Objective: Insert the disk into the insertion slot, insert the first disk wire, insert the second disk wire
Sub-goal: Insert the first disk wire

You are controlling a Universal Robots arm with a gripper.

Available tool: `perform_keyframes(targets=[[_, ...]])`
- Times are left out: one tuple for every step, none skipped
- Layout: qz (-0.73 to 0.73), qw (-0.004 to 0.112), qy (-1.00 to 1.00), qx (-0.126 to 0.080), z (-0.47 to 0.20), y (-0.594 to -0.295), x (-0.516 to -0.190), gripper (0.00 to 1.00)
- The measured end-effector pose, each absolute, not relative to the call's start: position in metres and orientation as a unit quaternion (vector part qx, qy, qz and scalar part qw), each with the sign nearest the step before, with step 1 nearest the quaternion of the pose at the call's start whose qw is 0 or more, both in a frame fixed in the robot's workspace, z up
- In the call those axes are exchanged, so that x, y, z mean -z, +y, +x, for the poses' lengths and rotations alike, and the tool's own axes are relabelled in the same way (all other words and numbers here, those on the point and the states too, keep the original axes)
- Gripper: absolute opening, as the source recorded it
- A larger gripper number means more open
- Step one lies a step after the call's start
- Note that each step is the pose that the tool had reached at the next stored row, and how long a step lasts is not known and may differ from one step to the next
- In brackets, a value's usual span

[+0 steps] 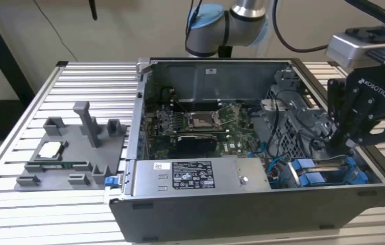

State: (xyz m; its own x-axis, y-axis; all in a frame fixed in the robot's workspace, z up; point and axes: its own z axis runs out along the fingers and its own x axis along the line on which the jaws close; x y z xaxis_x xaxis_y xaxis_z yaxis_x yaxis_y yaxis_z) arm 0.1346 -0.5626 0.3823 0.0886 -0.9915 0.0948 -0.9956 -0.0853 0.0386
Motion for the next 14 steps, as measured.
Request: perform_keyframes(targets=[[0.736,0.049,-0.675,-0.024,0.1350,-0.5626,-0.3819,0.19],[0.736,0.051,-0.675,-0.026,0.1352,-0.5626,-0.3812,0.19],[0.736,0.052,-0.675,-0.027,0.1355,-0.5626,-0.3802,0.19],[0.736,0.053,-0.674,-0.027,0.1359,-0.5626,-0.3786,0.19],[0.736,0.053,-0.674,-0.027,0.1363,-0.5626,-0.3768,0.19],[0.736,0.053,-0.674,-0.027,0.1369,-0.5626,-0.3751,0.19],[0.736,0.053,-0.674,-0.027,0.1374,-0.5626,-0.3738,0.19],[0.736,0.051,-0.675,-0.025,0.1380,-0.5626,-0.3735,0.19],[0.736,0.045,-0.675,-0.020,0.1385,-0.5626,-0.3734,0.19],[0.737,0.039,-0.675,-0.013,0.1391,-0.5626,-0.3733,0.19],[0.737,0.032,-0.675,-0.007,0.1397,-0.5626,-0.3733,0.19],[0.737,0.025,-0.675,-0.001,0.1407,-0.5627,-0.3733,0.19],[0.738,0.020,-0.675,0.004,0.1422,-0.5629,-0.3731,0.19],[0.738,0.015,-0.675,0.008,0.1441,-0.5633,-0.3730,0.19]])
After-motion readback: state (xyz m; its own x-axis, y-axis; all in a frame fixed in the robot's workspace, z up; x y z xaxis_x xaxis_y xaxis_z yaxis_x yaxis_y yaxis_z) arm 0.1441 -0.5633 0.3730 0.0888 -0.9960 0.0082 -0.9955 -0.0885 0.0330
